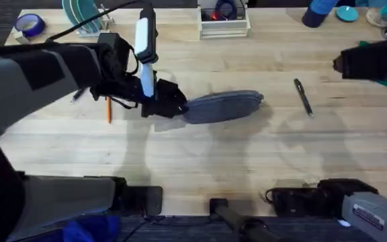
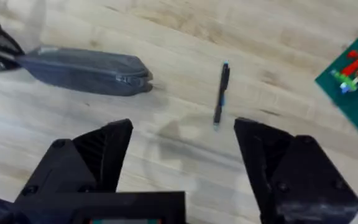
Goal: Unzip the bag, pick up the pens from the table one at a time and place them inside, then zip the bag closed.
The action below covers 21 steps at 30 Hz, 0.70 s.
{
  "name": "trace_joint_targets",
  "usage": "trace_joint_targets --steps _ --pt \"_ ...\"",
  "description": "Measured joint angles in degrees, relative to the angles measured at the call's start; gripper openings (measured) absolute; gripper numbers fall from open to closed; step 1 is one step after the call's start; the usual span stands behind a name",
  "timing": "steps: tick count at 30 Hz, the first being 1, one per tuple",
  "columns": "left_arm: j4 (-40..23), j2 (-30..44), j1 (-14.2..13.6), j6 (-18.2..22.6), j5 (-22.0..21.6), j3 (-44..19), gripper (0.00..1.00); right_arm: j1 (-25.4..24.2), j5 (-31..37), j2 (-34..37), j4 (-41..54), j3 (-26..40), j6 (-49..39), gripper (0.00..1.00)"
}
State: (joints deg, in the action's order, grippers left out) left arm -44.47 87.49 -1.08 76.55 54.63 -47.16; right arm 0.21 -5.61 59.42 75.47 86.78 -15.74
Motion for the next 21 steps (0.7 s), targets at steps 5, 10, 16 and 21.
trace_joint_targets --steps 5,10,16,21 --pt "0.0 0.0 0.0 0.0 0.0 0.0 0.044 0.0 -0.9 0.0 0.0 0.0 -10.1 0.997" --pt "0.0 0.0 0.0 0.0 0.0 0.0 0.044 0.0 -5.2 0.6 0.0 0.0 -22.4 0.996" --pt "0.0 0.0 0.0 0.0 0.0 0.0 0.044 0.0 -12.6 4.8 0.1 0.0 -37.9 0.996" --pt "0.0 0.0 0.0 0.0 0.0 0.0 0.044 -1.8 -19.9 9.6 2.6 0.0 -49.4 0.996"
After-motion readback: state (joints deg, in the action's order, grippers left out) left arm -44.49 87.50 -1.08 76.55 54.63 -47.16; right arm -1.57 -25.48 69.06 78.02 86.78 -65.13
